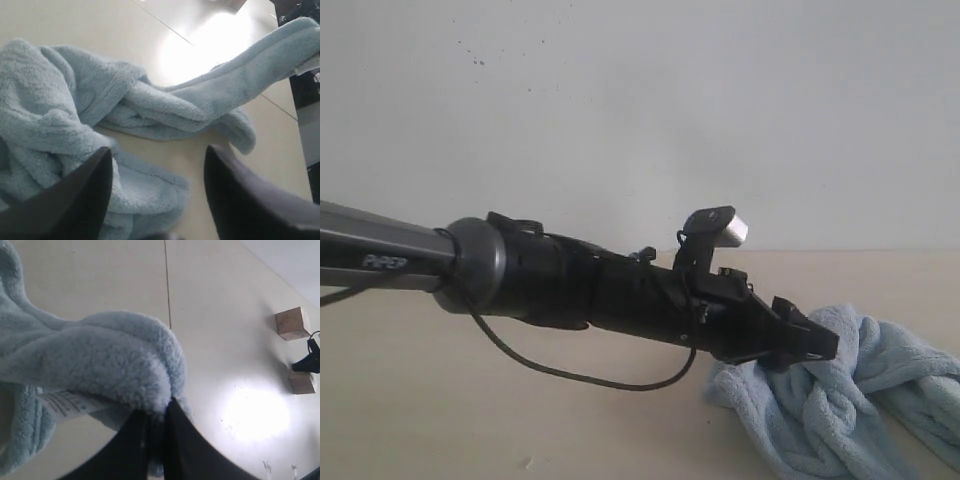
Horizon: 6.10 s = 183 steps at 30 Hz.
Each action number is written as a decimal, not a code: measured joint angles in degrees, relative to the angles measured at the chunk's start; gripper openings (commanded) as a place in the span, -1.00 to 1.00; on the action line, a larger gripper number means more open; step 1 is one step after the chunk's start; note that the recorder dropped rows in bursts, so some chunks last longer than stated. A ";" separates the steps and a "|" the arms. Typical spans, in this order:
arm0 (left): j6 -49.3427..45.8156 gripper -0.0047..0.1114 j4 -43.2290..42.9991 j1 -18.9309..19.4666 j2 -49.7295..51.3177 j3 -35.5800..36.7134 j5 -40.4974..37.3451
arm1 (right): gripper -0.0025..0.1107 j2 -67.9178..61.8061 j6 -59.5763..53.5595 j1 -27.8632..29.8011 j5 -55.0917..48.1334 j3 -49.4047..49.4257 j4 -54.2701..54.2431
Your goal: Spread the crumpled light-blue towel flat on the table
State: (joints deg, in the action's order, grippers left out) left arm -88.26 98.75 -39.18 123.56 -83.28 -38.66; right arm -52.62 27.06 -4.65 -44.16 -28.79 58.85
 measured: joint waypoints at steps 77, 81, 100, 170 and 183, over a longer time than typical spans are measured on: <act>45.01 -0.84 -69.09 14.80 -4.46 -11.69 -17.42 | -0.80 -0.10 -27.72 0.59 8.73 0.00 -32.39; 42.58 -0.84 -66.54 14.48 -4.46 -8.48 -17.08 | -0.16 0.31 -43.14 0.59 6.69 0.05 -50.49; 40.61 -0.84 -67.42 14.48 -17.96 -2.76 -13.30 | -0.27 -3.24 -48.38 0.59 16.50 -0.72 -55.04; 37.20 -0.84 -67.41 14.48 -35.89 17.09 -5.81 | -0.77 -23.48 -72.93 -5.68 2.44 -7.80 -90.08; 37.20 -0.84 -67.54 14.48 -48.66 18.77 -5.33 | -0.77 -34.81 -71.48 -5.66 11.90 -18.65 -89.30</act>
State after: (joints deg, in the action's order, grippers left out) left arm -51.06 31.21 -24.70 74.90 -64.51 -44.00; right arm -87.42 -44.41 -10.31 -32.26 -47.44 -30.45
